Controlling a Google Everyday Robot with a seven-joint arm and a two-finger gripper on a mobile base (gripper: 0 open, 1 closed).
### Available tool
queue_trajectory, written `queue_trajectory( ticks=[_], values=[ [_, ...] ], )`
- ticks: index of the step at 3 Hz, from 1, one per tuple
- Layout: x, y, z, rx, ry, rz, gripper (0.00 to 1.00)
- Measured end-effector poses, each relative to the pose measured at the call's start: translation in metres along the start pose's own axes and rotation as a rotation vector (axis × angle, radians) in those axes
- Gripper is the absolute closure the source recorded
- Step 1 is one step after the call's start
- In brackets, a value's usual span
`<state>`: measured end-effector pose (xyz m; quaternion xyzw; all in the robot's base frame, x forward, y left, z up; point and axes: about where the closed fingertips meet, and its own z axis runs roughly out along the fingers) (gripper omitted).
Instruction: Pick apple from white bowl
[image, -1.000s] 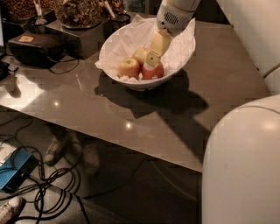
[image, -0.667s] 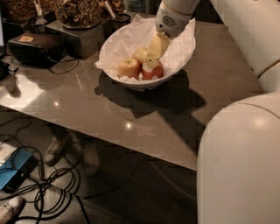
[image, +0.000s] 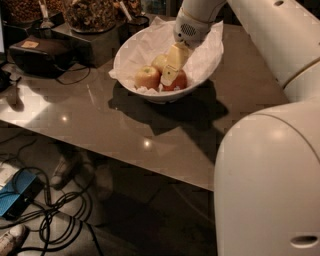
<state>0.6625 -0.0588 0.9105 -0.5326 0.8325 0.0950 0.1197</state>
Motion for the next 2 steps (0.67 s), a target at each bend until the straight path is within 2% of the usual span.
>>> queue_trajectory(
  ticks=[2],
  values=[
    [0.004, -0.007, 0.025, -0.034, 0.034, 0.020, 0.21]
  ],
)
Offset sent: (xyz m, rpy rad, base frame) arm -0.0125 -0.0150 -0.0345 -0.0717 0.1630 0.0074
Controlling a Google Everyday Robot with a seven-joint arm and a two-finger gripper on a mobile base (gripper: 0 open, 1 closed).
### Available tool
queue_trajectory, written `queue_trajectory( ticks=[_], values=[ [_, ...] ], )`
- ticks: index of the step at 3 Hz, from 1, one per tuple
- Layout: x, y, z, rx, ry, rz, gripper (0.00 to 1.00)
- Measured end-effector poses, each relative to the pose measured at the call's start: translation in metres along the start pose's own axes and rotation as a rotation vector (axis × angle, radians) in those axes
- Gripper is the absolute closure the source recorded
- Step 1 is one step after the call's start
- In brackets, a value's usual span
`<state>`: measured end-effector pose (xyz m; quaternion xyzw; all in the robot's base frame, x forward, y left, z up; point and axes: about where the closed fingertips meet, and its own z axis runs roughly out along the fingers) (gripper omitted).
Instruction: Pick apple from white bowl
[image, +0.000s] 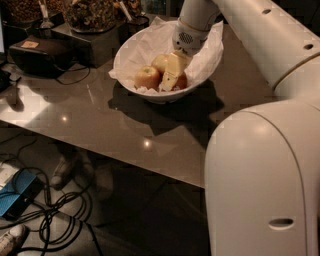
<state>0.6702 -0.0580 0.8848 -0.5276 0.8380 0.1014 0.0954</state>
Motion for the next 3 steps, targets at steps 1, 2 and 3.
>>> queue_trajectory(
  ticks=[1, 2, 3],
  values=[
    [0.002, -0.004, 0.008, -0.010, 0.011, 0.010, 0.23],
    [0.004, -0.005, 0.017, -0.023, 0.026, 0.015, 0.26],
    [0.006, -0.004, 0.028, -0.047, 0.043, 0.016, 0.26]
  ],
)
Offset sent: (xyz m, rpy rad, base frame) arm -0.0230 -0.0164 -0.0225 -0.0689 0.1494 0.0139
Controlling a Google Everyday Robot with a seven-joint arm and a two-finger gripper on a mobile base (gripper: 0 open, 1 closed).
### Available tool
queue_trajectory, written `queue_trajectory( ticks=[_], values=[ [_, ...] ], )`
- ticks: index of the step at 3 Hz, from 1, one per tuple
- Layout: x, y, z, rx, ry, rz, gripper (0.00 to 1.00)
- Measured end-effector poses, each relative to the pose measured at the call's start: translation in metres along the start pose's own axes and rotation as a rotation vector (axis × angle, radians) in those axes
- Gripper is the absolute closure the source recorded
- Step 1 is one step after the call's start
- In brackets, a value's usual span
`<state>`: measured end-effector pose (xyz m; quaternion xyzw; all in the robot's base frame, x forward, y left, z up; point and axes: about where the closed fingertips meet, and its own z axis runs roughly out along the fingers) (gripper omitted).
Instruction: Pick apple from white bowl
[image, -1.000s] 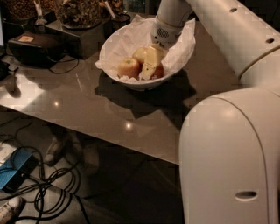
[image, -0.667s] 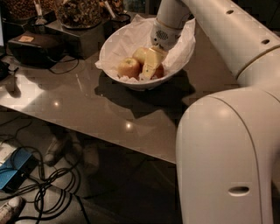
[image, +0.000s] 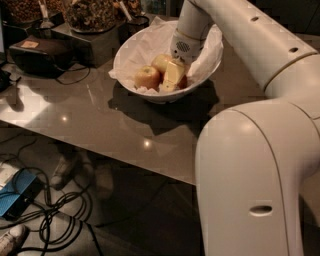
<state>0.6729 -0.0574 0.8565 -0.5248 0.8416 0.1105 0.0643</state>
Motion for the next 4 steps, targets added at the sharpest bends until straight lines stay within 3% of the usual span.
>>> queue_trajectory(
  ticks=[1, 3, 4],
  values=[
    [0.000, 0.000, 0.000, 0.000, 0.000, 0.000, 0.45],
    [0.000, 0.000, 0.000, 0.000, 0.000, 0.000, 0.91],
    [-0.006, 0.000, -0.012, 0.034, -0.043, -0.009, 1.00]
  ],
)
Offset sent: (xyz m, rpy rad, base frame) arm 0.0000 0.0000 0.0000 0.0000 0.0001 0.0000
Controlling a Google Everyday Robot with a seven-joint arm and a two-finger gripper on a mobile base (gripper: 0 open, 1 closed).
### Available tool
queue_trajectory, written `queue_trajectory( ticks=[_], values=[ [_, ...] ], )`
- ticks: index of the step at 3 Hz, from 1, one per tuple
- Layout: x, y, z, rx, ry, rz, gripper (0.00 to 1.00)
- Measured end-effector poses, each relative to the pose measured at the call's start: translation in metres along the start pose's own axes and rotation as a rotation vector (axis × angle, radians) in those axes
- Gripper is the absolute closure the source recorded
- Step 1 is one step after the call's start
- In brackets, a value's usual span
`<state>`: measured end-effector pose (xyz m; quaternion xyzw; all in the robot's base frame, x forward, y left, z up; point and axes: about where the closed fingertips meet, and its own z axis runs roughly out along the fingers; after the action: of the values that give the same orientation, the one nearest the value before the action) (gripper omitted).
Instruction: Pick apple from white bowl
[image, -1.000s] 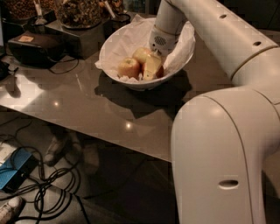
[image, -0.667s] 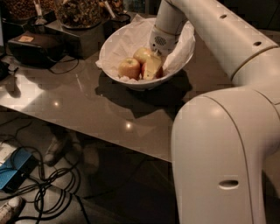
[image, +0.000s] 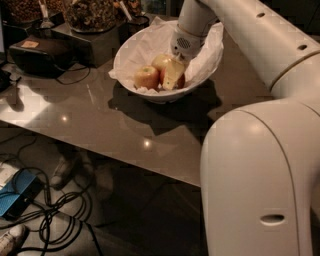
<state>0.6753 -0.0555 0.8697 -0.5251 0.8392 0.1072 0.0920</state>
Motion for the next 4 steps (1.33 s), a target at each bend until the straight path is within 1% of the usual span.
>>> queue_trajectory(
  ticks=[1, 2, 3, 4],
  values=[
    [0.000, 0.021, -0.040, 0.019, -0.058, -0.017, 1.00],
    [-0.002, 0.044, -0.079, 0.027, -0.118, -0.053, 1.00],
    [-0.012, 0.069, -0.112, 0.023, -0.173, -0.127, 1.00],
    [-0.027, 0.096, -0.139, 0.011, -0.229, -0.233, 1.00]
  ],
)
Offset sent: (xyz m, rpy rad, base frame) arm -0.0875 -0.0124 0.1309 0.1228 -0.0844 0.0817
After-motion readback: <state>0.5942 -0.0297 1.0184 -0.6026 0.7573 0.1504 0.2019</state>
